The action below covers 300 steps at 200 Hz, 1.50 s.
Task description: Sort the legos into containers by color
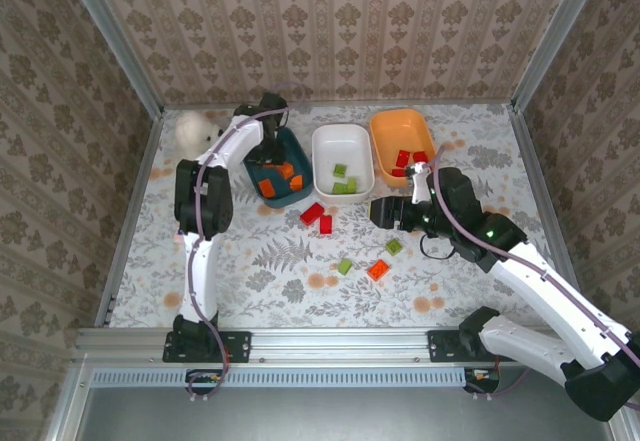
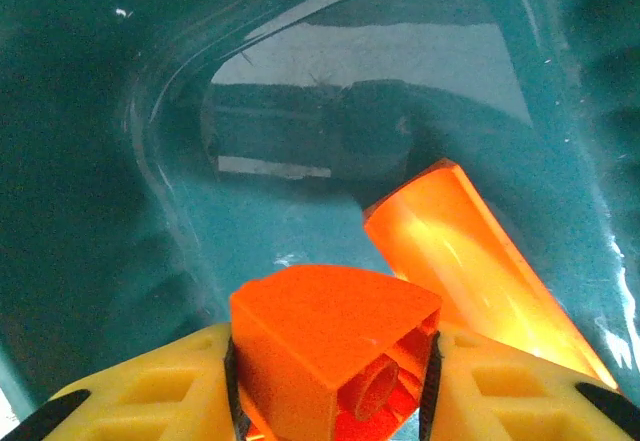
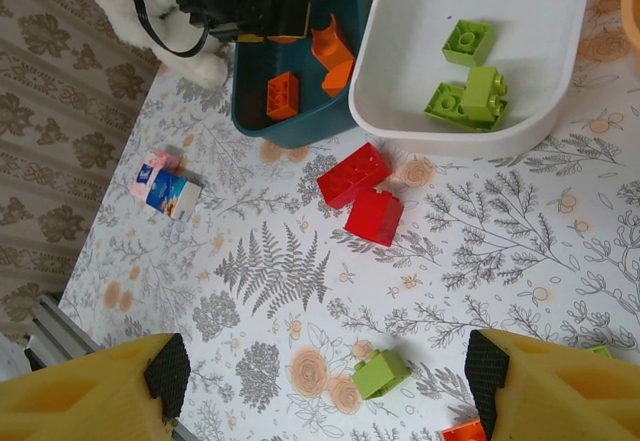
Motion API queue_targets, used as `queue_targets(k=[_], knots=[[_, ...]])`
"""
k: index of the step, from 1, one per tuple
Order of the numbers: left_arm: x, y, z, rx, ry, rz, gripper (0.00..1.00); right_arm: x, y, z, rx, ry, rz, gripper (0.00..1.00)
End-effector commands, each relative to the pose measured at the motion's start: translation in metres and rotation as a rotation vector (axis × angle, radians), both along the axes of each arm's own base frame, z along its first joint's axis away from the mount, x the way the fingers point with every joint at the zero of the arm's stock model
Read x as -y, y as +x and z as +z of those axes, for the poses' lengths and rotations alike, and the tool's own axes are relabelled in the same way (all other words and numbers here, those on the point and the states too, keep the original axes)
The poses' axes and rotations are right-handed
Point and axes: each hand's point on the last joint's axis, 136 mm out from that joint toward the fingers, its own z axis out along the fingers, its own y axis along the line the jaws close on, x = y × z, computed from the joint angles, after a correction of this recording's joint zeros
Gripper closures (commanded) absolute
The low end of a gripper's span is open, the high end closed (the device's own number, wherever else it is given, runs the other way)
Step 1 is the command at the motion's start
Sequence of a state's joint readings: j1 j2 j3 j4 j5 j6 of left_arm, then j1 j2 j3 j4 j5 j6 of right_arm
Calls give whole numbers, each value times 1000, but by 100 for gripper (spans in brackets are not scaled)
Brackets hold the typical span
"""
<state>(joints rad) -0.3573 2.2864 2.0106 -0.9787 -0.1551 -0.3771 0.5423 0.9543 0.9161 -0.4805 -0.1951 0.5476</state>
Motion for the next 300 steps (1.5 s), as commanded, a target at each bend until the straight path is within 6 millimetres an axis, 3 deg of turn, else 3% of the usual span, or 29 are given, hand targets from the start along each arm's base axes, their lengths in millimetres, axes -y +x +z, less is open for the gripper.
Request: queue_targets(k=[1,35,64,81,101,133,151,165,174,199,219,227,246,267,300], knots=[[-8,-4,-4,-32,12,57,55,2,0,-7,-22,-35,7,24],[-3,-6,-5,-42,-20,81,47,2,4,-9,-28,-40,4,24],[2,0,12,0,-54,85,38,3,7,-10,-30,-50,-1,24],[5,6,30,38,-78,86,35,8,10,-12,-34,-75,-26,24],[11,11,58,95,-118,89,33,24,6,-29,-116,-166,-79,24],[37,4,125,249,-233,10,29,65,-5,-71,-304,-325,-266,26],[58,-18,157,331,-298,-84,27,74,-10,-94,-429,-352,-354,27],[66,-42,167,358,-353,-137,25,75,-13,-113,-537,-354,-419,27],[85,-69,164,341,-403,-204,25,72,-13,-125,-599,-339,-455,27],[99,-136,155,322,-503,-313,24,65,-3,-142,-674,-260,-556,27],[103,-189,136,284,-568,-379,23,59,1,-154,-734,-191,-646,27],[104,-209,129,268,-586,-395,22,56,0,-168,-781,-183,-673,27],[101,-245,111,220,-593,-411,22,53,-3,-186,-848,-156,-725,28],[93,-264,104,207,-584,-397,22,51,-3,-201,-868,-131,-760,30],[87,-270,107,229,-583,-384,22,46,3,-215,-886,-125,-767,33]])
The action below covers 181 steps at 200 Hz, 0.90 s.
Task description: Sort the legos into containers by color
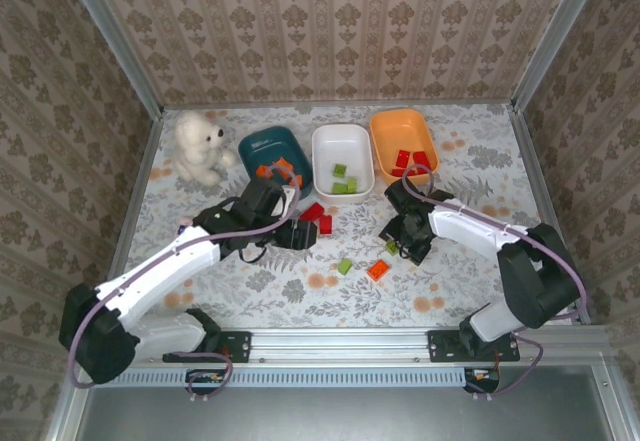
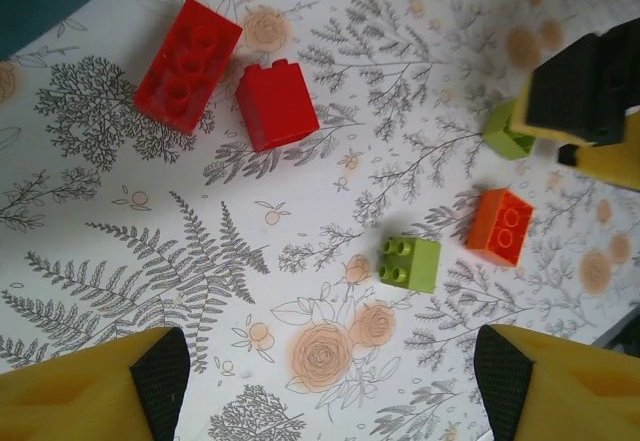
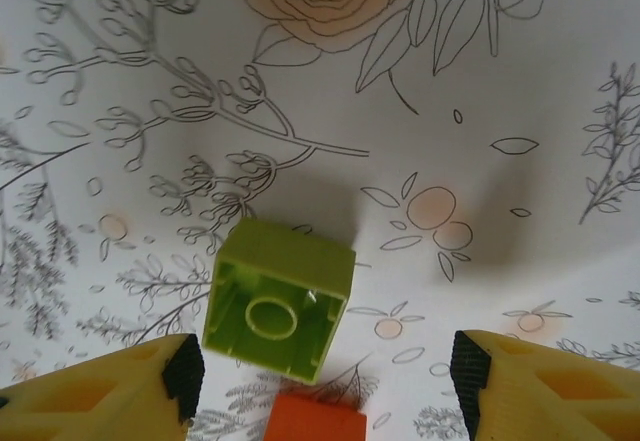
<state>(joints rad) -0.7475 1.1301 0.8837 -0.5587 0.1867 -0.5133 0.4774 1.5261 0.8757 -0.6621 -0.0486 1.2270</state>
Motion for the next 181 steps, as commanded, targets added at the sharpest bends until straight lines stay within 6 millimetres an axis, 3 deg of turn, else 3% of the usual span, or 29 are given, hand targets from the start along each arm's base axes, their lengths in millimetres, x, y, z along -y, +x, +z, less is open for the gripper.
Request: queue_targets(k=[1,23,51,69,83,115,128,153,181], knots=[[1,1,12,30,-42,30,22,-8,8,-8,1,42,-65,33],[1,1,12,32,-39,27,22,-7,9,-16,-13,28,-72,38],[3,0,12,32,-40,21,22,-7,12,-21,-16,18,-77,53],[3,0,11,34,-40,24,22,-6,16,-17,-1,8,-68,66],[3,1,11,34,-44,33,22,-8,27,-1,53,-7,-16,72],[1,8,19,44,-77,96,22,-33,75,79,282,-120,258,75],[-1,13,22,47,-99,131,22,-46,95,100,340,-141,334,75],[-10,22,26,36,-132,200,22,-67,138,112,400,-160,411,75],[-20,28,34,42,-154,252,22,-90,189,110,446,-183,467,75]])
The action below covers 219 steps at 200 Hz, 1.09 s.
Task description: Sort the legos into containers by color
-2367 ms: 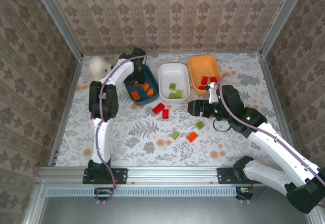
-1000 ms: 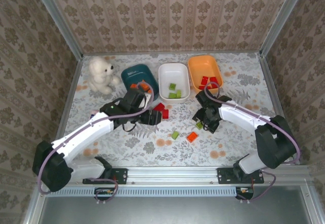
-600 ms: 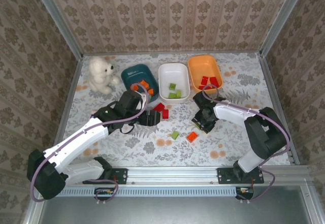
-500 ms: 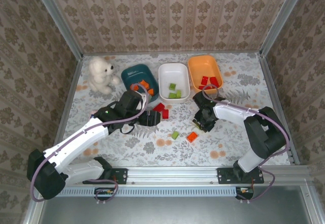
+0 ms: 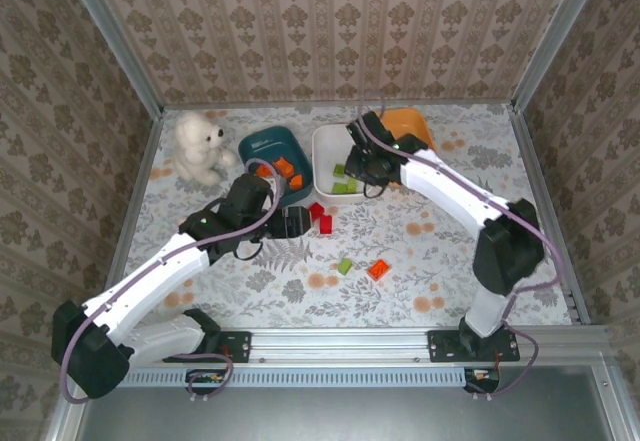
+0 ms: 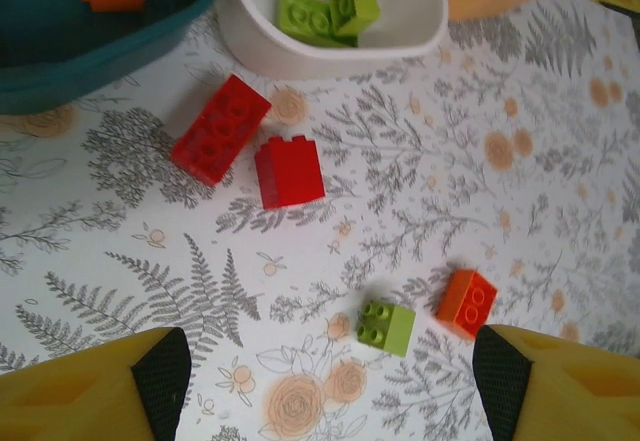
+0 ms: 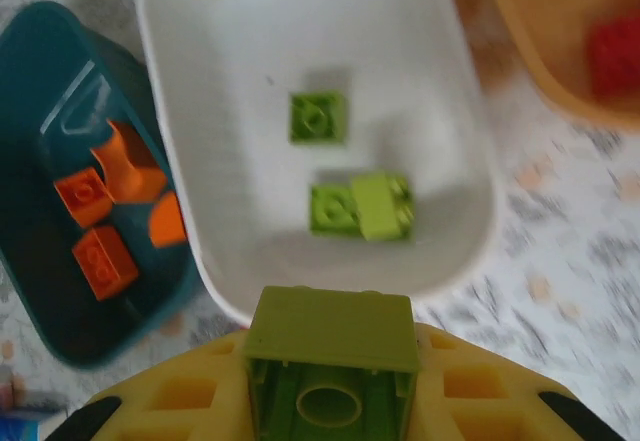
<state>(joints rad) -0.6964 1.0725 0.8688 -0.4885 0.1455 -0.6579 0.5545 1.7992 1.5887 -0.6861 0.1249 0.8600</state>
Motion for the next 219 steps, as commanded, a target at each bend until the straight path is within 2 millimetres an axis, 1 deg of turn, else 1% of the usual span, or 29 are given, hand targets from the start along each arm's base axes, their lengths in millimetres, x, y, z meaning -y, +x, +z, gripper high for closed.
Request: queue_targets(k=[1,20,27,44,69,101,125,141,168,186,198,219], knots=[[-9,6,13,21,-45,71,22,0,28,-32,-24,-148,80,75],[-17,7,18,30,-49,95,23,-11,59,-39,-10,-146,89,75],[-21,6,19,31,-48,105,23,-14,67,-44,-14,-150,88,75],[-27,3,21,34,-47,122,23,-12,83,-55,-40,-171,56,75],[-36,-2,22,36,-44,144,23,0,93,-72,-73,-204,-22,75],[-44,-8,21,34,-42,161,23,6,101,-92,-107,-189,-86,74],[-48,-12,19,31,-34,160,22,3,105,-104,-136,-177,-96,68],[-50,-15,18,28,-31,161,23,3,107,-105,-141,-179,-95,64],[-54,-18,17,28,-27,164,23,4,109,-100,-133,-173,-100,59],[-57,-19,17,28,-26,168,23,3,111,-91,-119,-159,-98,51],[-57,-19,17,28,-27,168,22,-1,113,-78,-97,-143,-82,46],[-56,-18,16,22,-26,159,22,-9,120,-36,-7,-112,-39,40]])
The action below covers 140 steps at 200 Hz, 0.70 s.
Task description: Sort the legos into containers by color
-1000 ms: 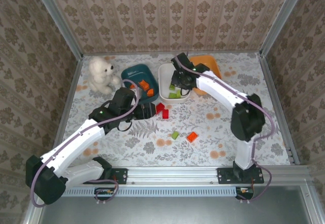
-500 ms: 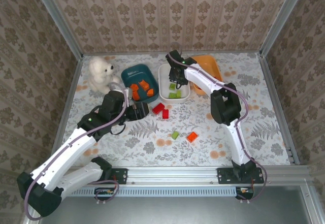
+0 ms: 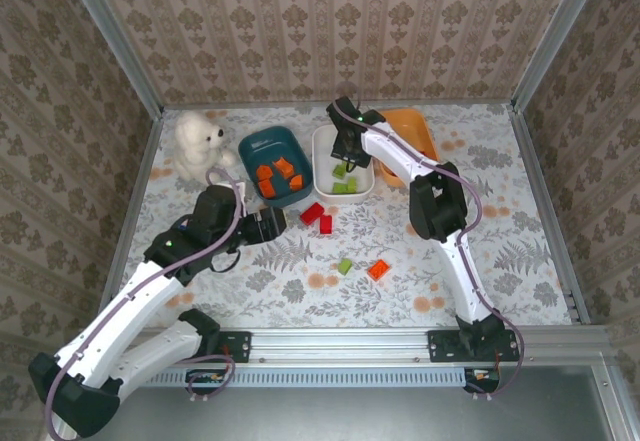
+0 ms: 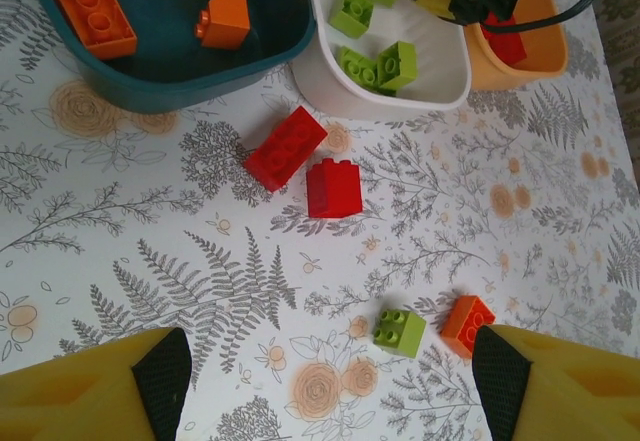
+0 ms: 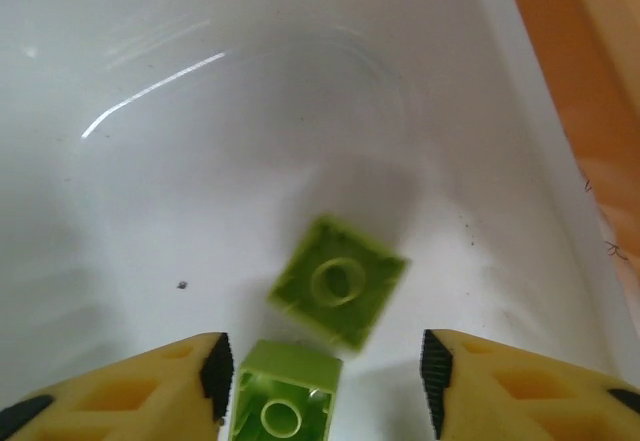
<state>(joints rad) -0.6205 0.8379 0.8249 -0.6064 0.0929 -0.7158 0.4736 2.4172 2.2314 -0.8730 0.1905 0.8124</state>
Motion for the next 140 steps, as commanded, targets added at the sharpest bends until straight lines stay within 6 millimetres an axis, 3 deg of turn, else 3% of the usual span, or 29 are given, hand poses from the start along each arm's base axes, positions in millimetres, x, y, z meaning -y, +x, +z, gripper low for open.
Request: queue_targets(k=[1,47,55,56,61,66,87,111,140], knots=[[-5,-4,-8,-28,19,5,22,-7,7,60,105,40,41,40],[-2,0,-9,-33,23,-2,22,-19,6,171,356,100,159,40],[-2,2,-8,-33,23,0,22,-22,1,189,403,111,191,41],[-2,2,-7,-33,23,0,22,-21,-1,198,422,118,194,41],[-2,3,-7,-35,23,2,22,-23,-4,200,436,118,213,41],[-2,3,-6,-36,25,3,22,-24,-10,218,479,131,230,41],[-1,7,-5,-44,31,6,23,-26,-37,256,601,154,308,41],[0,10,-2,-54,39,13,23,-21,-79,280,686,183,386,40],[14,12,1,-61,31,-47,24,-7,-134,265,698,190,458,38]])
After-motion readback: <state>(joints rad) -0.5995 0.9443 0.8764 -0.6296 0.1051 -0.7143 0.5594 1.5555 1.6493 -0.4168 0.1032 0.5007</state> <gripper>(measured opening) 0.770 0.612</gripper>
